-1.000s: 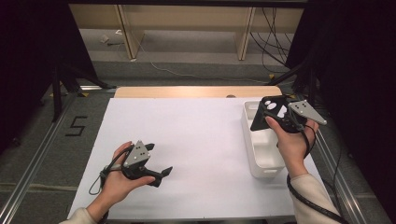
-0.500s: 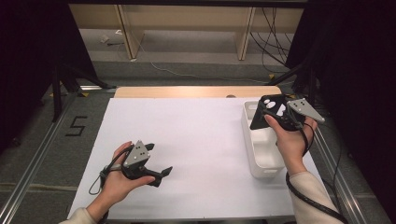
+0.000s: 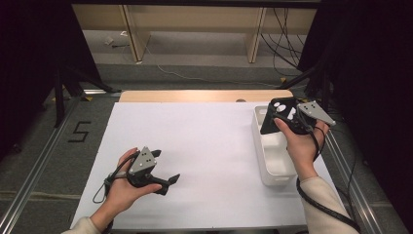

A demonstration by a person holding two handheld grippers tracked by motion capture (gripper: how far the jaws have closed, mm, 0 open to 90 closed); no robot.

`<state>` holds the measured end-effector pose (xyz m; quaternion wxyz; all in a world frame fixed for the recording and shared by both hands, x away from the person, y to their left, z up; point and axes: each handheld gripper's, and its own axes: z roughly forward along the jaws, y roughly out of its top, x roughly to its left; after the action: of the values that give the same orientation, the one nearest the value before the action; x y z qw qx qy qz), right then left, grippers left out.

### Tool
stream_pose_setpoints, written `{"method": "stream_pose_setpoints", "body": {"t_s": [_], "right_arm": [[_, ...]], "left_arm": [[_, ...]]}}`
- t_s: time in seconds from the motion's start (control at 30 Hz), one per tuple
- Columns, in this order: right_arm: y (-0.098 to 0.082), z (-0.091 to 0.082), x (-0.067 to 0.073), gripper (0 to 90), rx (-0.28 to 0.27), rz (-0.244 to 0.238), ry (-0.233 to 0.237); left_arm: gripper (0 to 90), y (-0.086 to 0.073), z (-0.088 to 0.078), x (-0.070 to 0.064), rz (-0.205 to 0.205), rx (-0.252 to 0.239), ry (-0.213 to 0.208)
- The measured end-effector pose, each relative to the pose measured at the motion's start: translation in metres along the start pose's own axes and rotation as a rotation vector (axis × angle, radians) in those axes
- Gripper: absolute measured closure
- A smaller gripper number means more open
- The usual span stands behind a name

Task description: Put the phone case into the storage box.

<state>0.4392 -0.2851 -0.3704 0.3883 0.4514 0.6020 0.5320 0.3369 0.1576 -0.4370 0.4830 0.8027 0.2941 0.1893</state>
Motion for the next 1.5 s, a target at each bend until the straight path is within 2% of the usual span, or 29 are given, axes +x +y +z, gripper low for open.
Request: {"method": "stream_pose_setpoints", "body": {"t_s": [0.3, 1.5], "right_arm": [[0.000, 0.003, -0.005, 15.9, -0.003, -0.004, -0.008], [0.002, 0.022, -0.005, 15.9, -0.005, -0.024, -0.001]], "left_arm": [[0.0, 0.000, 0.000, 0.000, -0.001, 0.001, -0.002], [0.0, 0.000, 0.001, 0.000, 0.000, 0.002, -0.003]]}}
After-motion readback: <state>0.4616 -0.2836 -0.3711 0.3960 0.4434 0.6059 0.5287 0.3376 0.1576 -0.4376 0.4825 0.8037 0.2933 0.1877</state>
